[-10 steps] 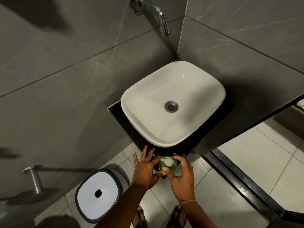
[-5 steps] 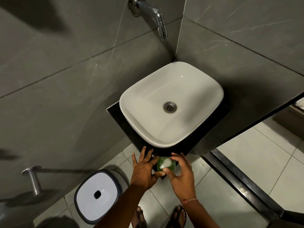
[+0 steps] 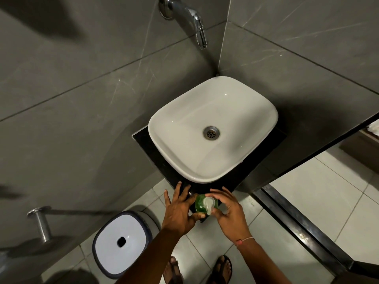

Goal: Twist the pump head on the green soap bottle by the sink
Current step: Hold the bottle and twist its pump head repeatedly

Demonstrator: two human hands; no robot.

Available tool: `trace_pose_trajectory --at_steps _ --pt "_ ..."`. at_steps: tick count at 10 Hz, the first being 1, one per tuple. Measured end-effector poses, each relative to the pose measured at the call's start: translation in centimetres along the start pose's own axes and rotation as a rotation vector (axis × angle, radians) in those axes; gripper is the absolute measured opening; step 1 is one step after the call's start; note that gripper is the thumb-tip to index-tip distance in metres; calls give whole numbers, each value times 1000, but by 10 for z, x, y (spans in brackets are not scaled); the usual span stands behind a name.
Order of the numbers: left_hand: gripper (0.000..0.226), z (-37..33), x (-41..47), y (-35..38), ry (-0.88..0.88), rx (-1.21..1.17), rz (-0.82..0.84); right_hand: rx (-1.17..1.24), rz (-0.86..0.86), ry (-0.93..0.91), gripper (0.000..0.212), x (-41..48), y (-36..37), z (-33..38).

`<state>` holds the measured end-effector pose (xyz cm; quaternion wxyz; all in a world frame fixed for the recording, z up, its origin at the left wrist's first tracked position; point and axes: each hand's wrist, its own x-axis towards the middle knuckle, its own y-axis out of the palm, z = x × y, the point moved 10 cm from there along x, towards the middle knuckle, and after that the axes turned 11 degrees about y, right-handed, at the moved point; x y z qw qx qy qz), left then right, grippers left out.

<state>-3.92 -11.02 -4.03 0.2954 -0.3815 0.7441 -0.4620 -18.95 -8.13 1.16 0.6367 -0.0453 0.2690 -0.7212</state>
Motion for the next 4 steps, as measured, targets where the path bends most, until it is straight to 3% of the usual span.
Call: trace_pose_trajectory --at_steps 2,3,4 --pt "72 -1 0 0 9 8 16 -24 39 -22 57 2 0 7" --pt "72 -3 2 0 13 22 26 -26 74 -3 69 0 4 4" --pt "85 2 -6 6 -15 44 65 19 53 56 75 -8 -1 -3"
